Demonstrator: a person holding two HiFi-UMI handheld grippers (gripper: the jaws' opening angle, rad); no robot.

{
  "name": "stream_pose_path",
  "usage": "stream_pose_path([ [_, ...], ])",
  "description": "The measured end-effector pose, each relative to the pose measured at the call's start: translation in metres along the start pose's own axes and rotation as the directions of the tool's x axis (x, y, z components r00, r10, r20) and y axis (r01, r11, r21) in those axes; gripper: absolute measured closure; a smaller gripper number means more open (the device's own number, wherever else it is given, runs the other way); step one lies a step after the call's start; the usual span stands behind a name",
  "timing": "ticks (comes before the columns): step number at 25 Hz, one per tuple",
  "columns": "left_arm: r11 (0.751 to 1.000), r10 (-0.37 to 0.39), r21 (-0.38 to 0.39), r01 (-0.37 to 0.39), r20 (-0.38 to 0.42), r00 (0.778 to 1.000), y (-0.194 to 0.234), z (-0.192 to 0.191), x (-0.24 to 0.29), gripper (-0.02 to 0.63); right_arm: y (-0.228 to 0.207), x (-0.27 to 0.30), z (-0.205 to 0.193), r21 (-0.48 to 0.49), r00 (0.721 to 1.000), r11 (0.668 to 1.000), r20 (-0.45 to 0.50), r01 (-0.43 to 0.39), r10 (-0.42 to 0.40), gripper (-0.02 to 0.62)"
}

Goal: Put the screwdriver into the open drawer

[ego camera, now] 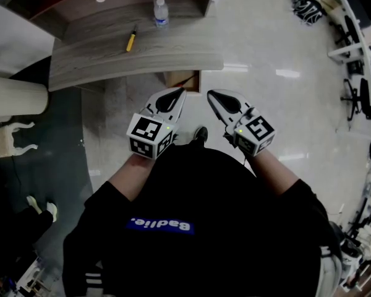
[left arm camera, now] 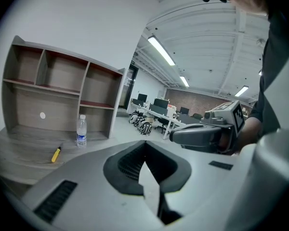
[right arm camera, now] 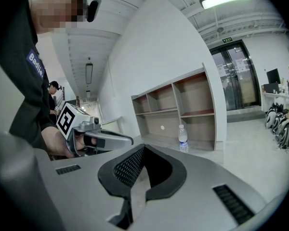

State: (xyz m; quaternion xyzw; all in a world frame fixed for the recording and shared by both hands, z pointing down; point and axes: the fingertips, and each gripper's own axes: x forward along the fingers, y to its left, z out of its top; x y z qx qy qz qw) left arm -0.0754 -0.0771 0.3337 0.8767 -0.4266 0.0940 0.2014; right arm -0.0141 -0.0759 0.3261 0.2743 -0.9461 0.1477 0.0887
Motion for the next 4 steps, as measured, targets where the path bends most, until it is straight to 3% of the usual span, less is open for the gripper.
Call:
stream_pose_path([
  [4,1.0,-0.001,0.007,0.001,-0.008,1.0,0.0014,-0.0011,-0.0004,0.604,0.0004,-0.0009,-0.0004,-0.008,1.0,1.0,-0.003,-0.004,0.004,0.568],
])
